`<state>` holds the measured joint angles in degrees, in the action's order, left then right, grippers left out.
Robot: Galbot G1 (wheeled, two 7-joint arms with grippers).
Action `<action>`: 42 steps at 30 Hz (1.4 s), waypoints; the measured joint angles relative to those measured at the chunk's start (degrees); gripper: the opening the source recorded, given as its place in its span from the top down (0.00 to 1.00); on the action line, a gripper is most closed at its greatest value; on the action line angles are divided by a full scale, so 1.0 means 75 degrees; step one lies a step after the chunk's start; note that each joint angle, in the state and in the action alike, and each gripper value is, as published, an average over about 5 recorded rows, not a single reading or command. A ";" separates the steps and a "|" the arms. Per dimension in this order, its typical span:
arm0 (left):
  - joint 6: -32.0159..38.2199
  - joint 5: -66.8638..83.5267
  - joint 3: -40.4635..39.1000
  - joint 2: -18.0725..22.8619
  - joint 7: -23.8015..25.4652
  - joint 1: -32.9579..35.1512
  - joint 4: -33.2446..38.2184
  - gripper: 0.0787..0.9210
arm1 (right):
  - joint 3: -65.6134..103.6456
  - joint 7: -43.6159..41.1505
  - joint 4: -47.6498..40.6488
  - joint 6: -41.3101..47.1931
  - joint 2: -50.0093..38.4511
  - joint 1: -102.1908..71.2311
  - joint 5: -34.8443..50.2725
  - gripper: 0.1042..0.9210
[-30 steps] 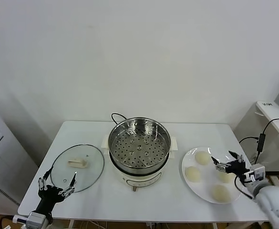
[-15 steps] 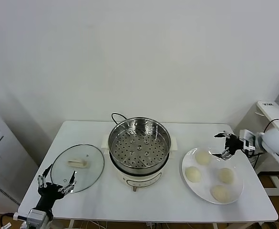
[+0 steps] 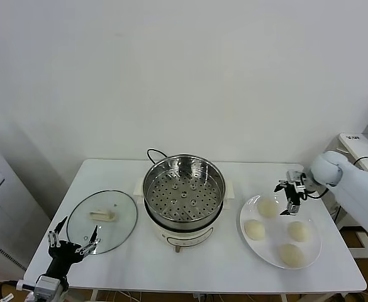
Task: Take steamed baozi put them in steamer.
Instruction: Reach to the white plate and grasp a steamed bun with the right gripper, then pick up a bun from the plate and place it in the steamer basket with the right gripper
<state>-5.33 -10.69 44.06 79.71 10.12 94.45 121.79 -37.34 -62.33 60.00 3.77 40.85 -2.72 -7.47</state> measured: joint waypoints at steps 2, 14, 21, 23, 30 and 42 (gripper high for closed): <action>-0.0002 -0.0011 0.0000 -0.0016 -0.0004 -0.0007 -0.0001 0.12 | -0.0096 0.0048 -0.0157 -0.0024 0.0146 0.0030 -0.0058 0.12; 0.0026 -0.0032 0.0008 0.0007 -0.0020 0.0084 -0.0016 0.12 | -0.0431 0.0194 -0.0686 -0.0086 0.0646 0.0046 -0.0351 0.16; 0.0074 -0.0031 0.0071 0.0010 -0.0033 0.0148 0.0002 0.12 | -0.0520 0.0270 -0.0767 -0.0086 0.0691 0.0014 -0.0498 0.28; 0.0085 -0.0031 0.0079 0.0017 -0.0036 0.0163 0.0013 0.12 | -0.0551 0.0285 -0.0753 -0.0086 0.0686 0.0022 -0.0525 0.35; 0.0108 -0.0031 0.0084 0.0054 -0.0047 0.0184 0.0041 0.12 | -0.0861 0.0273 -0.0570 -0.0108 0.0537 0.0313 -0.0420 0.50; 0.0033 0.0032 0.0141 -0.0049 -0.0060 0.0066 0.0115 0.12 | -0.2841 -0.0111 -0.0147 -0.0615 0.0733 0.3011 0.1185 0.53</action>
<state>-5.08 -10.45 45.12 79.34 9.67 94.95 122.65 -58.64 -63.16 58.89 -0.84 46.35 19.86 1.41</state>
